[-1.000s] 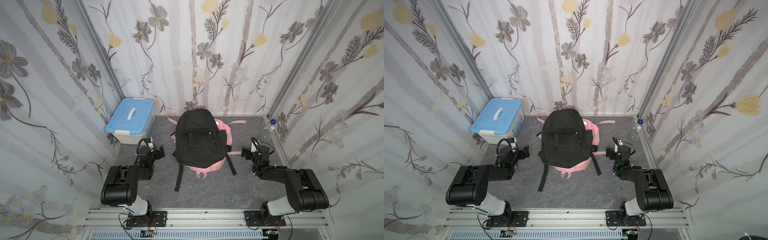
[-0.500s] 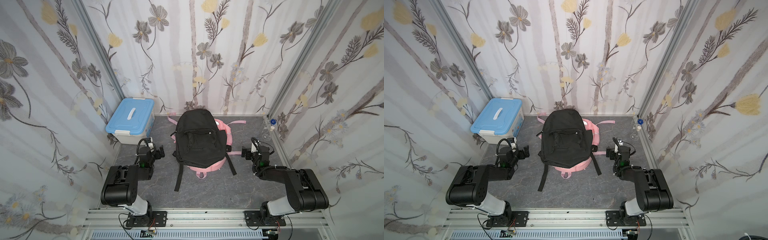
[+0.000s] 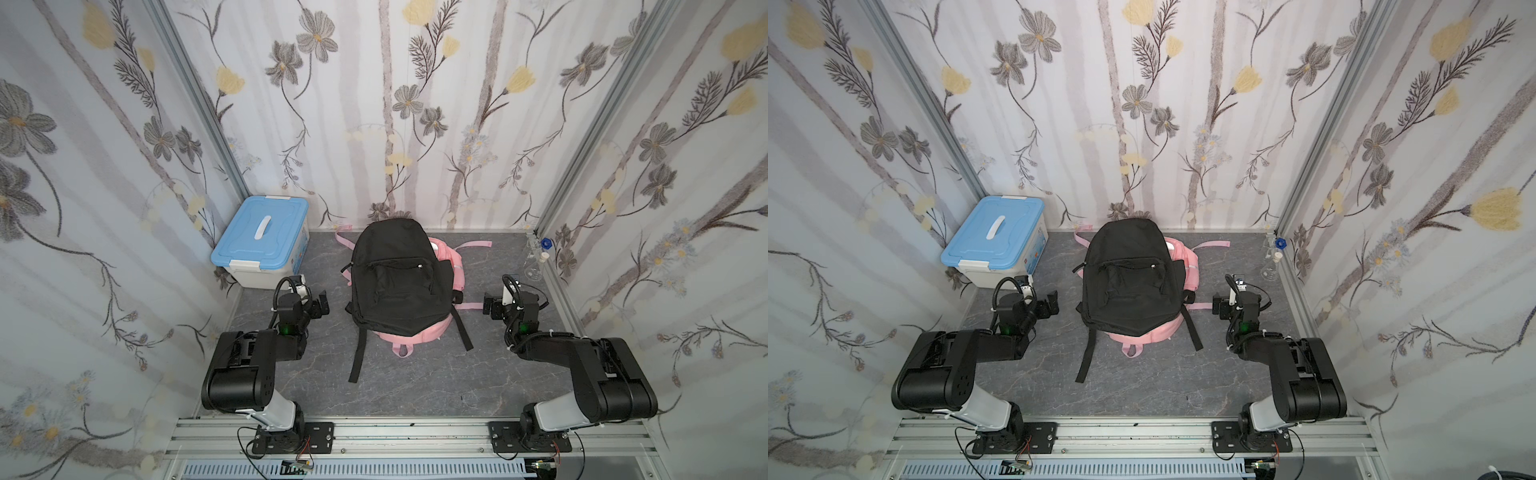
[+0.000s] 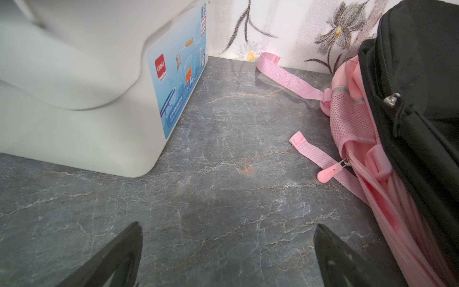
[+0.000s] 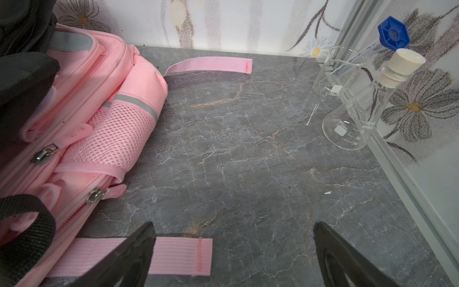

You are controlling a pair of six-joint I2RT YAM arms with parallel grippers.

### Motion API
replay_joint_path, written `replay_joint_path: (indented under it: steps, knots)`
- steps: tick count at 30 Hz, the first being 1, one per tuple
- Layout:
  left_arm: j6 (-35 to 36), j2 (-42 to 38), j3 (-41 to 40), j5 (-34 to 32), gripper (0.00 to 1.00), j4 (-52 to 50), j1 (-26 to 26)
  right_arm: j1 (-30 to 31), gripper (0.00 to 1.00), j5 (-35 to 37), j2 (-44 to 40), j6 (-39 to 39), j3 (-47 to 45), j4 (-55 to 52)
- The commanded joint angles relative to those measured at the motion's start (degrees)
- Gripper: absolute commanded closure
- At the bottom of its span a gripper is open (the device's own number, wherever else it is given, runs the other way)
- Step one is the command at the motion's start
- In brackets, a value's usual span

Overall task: Zip up the backpack
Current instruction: Zip the zipper on the backpack.

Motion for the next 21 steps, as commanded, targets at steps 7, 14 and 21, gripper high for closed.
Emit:
replay_joint_path:
  steps: [7,14,21]
  knots:
    - [0.9,-3.7,2.2,-4.0,0.0,-5.2,-1.3,0.1,0.0,0.4,-2.1,0.0,1.2,-1.6]
    - [-8.8,-20.6,6.6,-17.4,0.0,-20.4,-7.2,5.9,0.0,7.5,-9.6,5.4,20.0,-36.5]
    - [-28.4,-16.8,26.1,-29.0,0.0,-44.0,-14.2,15.4,0.0,14.4,0.7,18.8,47.4,-62.6]
